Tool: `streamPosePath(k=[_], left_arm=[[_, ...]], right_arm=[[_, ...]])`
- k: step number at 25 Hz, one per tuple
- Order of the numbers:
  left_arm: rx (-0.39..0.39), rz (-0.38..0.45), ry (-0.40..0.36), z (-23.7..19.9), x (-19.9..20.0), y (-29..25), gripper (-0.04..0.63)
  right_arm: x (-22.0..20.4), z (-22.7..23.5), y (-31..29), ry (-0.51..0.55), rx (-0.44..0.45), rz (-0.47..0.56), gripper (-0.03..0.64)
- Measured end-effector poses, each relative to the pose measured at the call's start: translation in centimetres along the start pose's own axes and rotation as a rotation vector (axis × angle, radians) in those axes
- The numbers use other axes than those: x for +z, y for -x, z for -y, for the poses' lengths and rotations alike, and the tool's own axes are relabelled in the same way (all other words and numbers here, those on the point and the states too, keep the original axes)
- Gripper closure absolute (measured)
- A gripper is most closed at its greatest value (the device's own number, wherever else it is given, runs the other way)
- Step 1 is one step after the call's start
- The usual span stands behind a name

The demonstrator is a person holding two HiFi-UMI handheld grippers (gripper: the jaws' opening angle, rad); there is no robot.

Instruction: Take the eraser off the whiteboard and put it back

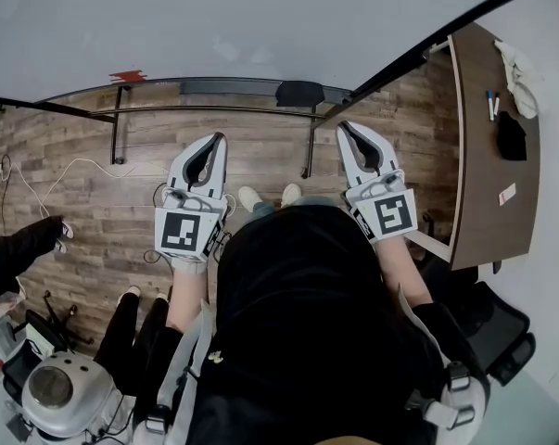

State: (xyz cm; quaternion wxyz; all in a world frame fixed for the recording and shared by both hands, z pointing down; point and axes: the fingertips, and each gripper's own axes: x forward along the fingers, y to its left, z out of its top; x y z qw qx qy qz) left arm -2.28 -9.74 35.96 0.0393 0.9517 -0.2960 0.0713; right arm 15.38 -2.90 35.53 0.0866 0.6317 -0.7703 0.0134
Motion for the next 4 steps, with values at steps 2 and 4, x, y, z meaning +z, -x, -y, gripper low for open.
streamPosePath(k=[2, 4], left_arm=[[0.002, -0.003, 0.002, -0.02, -0.1, 0.15, 0.588], [0.002, -0.004, 0.004, -0.05, -0.21, 0.3, 0.588]], right_arm=[[-0.12, -0.24, -0.02, -0.003, 0.002, -0.005, 0.591], [-0.21, -0.48, -0.03, -0.005, 0.004, -0.007, 0.591]])
